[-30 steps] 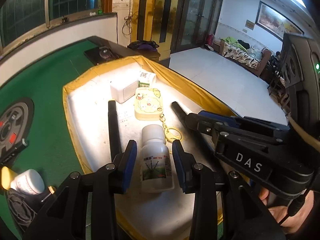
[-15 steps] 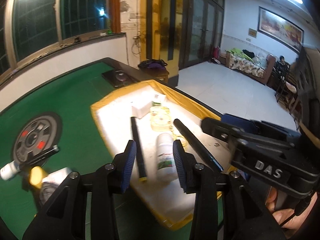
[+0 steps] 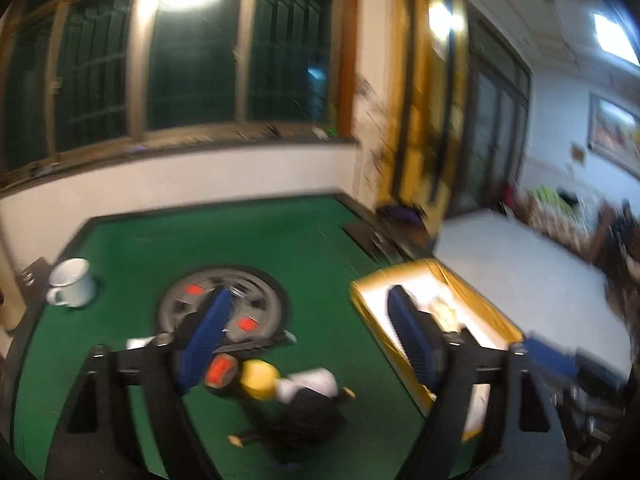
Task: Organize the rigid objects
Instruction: 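Move both open grippers back over the objects on the table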
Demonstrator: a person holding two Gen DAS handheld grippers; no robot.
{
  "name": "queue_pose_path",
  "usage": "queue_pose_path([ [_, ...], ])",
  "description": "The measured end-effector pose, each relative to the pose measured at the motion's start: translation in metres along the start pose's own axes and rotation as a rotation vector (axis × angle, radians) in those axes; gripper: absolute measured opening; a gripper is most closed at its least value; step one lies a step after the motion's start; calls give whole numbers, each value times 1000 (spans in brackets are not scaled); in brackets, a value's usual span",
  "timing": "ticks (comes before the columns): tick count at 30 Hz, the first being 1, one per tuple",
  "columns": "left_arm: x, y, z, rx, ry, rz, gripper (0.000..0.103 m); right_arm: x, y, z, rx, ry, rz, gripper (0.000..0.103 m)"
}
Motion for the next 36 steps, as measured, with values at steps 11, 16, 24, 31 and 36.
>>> queue_pose_path([
  [11,-5,-20,162,112,-612,-158,83,-11,35,133,410,103,-129,41],
  [16,-39,-24,217,241,-833,-110,83,-20,44,162,402,152,-207,41],
  [24,-66,-25,189,269,-774,6,83,-1,25,184,508,219,-378,53],
  [31,-61,-30,163,262,-749,72,82,-3,2,178,528,238,-455,56],
  [36,-49,-34,142,374,-477,87,83,-9,3,174,462,219,-449,61],
])
Point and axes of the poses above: each gripper's, at about its wrist camera, not at the fingertips, and y roughly the way its jaws point, z to its left, x to its top, the point moved 10 cm from there along y, roughly the way its jaws point, and after that the axes turned 2 degrees about -z, right-handed, at the moved point
